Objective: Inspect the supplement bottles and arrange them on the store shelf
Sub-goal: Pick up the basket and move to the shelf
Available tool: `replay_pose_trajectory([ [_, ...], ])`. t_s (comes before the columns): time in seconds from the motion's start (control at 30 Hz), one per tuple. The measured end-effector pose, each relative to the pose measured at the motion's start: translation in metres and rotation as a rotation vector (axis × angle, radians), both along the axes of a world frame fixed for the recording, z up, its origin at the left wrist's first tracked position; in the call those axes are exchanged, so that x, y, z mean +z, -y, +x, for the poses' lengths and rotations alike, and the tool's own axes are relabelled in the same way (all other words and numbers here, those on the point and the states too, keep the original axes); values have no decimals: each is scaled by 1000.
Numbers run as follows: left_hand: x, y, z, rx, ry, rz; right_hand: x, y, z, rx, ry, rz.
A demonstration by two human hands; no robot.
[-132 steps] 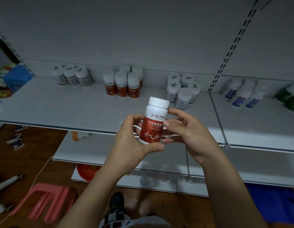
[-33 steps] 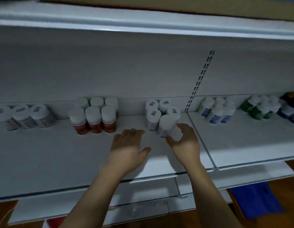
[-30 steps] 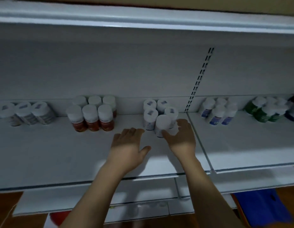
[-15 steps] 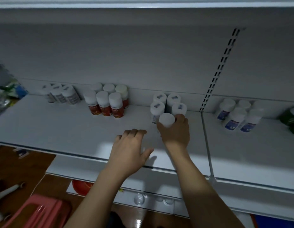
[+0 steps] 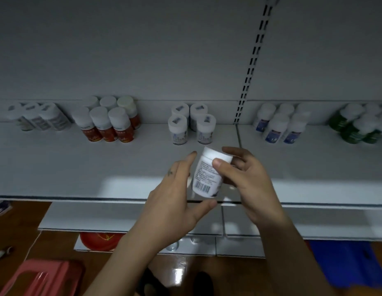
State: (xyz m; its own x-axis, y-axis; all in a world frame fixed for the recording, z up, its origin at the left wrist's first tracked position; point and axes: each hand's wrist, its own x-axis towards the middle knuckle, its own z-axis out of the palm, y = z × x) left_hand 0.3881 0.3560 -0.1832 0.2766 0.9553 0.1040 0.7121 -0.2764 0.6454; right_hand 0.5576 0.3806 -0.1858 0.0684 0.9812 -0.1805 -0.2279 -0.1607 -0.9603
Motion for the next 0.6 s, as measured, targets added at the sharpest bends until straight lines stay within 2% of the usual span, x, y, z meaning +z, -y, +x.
replay_pose_trajectory([
  [0.13, 11, 9, 11, -54, 117, -40, 12, 18, 10, 13, -47, 1],
  [0.37, 14, 16, 17, -39, 160, -93, 15, 29, 11, 81, -73, -12],
  [0.6, 17, 24, 14, 82, 288, -11, 21, 32, 3, 164, -142, -25],
])
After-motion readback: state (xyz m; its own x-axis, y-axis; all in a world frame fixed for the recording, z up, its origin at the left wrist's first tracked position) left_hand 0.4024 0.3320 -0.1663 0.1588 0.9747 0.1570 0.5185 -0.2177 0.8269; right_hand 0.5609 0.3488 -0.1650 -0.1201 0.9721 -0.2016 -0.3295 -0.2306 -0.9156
